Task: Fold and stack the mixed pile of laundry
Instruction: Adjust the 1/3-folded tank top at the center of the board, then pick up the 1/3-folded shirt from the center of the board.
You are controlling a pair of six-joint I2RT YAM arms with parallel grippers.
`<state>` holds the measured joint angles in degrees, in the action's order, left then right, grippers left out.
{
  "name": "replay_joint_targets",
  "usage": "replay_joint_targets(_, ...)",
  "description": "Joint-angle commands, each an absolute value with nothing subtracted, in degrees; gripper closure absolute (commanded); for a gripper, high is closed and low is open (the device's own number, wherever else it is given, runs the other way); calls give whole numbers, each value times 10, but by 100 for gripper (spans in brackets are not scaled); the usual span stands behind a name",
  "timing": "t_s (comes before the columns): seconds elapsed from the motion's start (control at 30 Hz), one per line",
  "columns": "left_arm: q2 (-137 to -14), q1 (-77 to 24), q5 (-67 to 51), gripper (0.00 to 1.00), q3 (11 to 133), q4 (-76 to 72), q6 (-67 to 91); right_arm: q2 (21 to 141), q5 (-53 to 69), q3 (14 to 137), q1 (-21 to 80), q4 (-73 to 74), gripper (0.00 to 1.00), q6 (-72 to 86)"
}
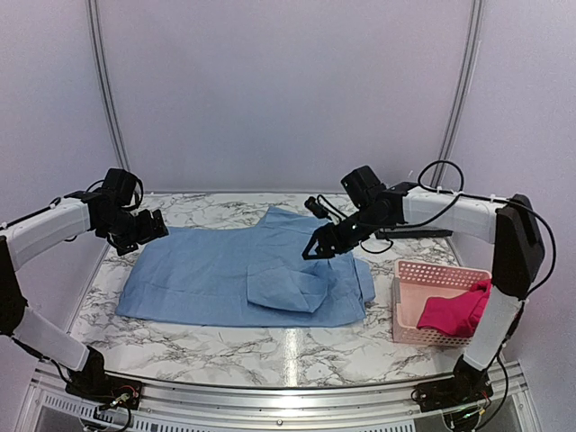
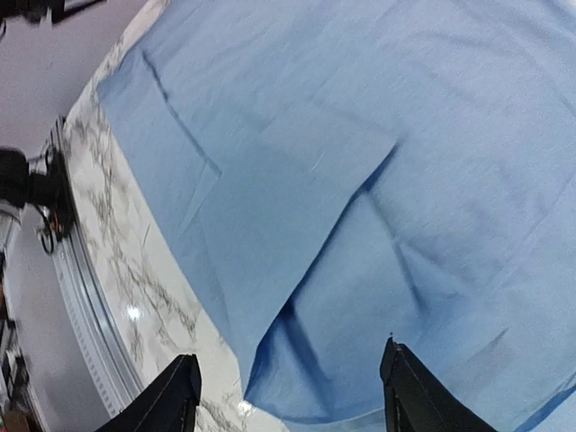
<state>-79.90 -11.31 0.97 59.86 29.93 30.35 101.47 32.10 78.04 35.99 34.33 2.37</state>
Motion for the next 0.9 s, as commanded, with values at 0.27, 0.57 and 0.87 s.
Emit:
replay_joint_targets(0.27,-802,-112,8,1,603,291,310,1180,396,942,329,306,43,171)
replay_joint_targets(0.57,-802,-112,15,1,603,291,313,1282,433,1002,348,325,46,174)
replay_joint_targets(0.87,-809,-112,12,1,609,290,309,1315,490,1031,362,293,61,190)
